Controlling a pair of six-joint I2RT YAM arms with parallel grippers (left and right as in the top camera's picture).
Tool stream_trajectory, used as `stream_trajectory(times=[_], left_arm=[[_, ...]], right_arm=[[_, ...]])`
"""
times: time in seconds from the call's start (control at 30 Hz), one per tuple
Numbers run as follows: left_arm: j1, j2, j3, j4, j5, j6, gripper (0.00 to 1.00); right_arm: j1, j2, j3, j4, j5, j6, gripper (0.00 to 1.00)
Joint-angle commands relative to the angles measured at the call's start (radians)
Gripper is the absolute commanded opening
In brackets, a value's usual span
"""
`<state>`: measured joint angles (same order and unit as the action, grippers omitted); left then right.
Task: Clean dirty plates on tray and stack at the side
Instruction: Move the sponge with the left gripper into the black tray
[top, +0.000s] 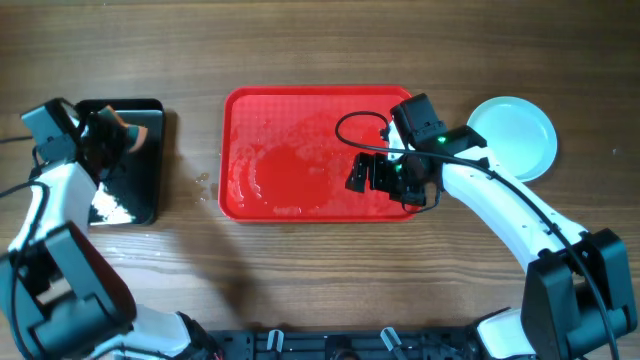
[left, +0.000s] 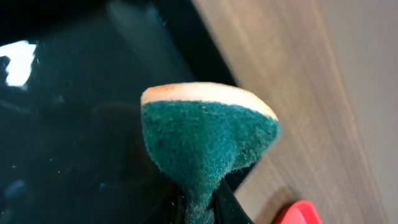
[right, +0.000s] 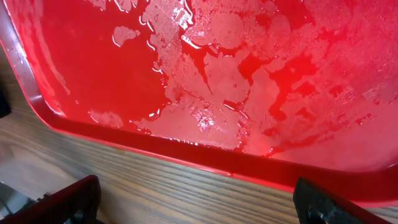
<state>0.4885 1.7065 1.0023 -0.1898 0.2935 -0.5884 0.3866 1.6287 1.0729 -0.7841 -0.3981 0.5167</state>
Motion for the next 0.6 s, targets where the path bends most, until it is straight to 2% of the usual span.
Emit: stream_trajectory(times=[0.0,0.07,0.1,0.13,0.17,0.2,0.27,0.37,0.57], left_arm=[[0.039,0.086,-0.004,0.018,0.148,-0.003,0.09],[0.048,0.124,-0.004,0.014,0.148,-0.003,0.13],[0.050,0.137,-0.004,0.014,0.148,-0.003,0.19],[0.053,0.146,-0.004,0.010,0.148,-0.003,0.38],[0.054,0.154,-0.004,0.006,0.147,-0.002,0.48],[0.055,0.156,-0.004,0.003,0.148,-0.003,0.48],[0.060,0.155,-0.004,0.000,0.149,-0.003,0.39],[0.069,0.139,-0.004,-0.001,0.188,-0.003,0.32],[0.075,0.053,-0.001,-0.001,0.234,-0.003,0.32]], right_arm=[[0.003,0.002,-0.008,-0.001,0.016,0.011,0.99],[0.003,0.002,-0.008,-0.004,0.016,0.010,1.00],[0.003,0.002,-0.008,-0.006,0.016,0.010,1.00],[0.003,0.002,-0.008,-0.010,0.017,0.009,1.00],[0.003,0.002,-0.008,-0.011,0.017,0.009,1.00],[0.003,0.002,-0.008,-0.012,0.017,0.008,1.00],[0.003,0.002,-0.008,-0.011,0.017,0.008,1.00],[0.003,0.002,-0.008,-0.012,0.017,0.008,1.00],[0.003,0.002,-0.008,-0.012,0.017,0.006,1.00]])
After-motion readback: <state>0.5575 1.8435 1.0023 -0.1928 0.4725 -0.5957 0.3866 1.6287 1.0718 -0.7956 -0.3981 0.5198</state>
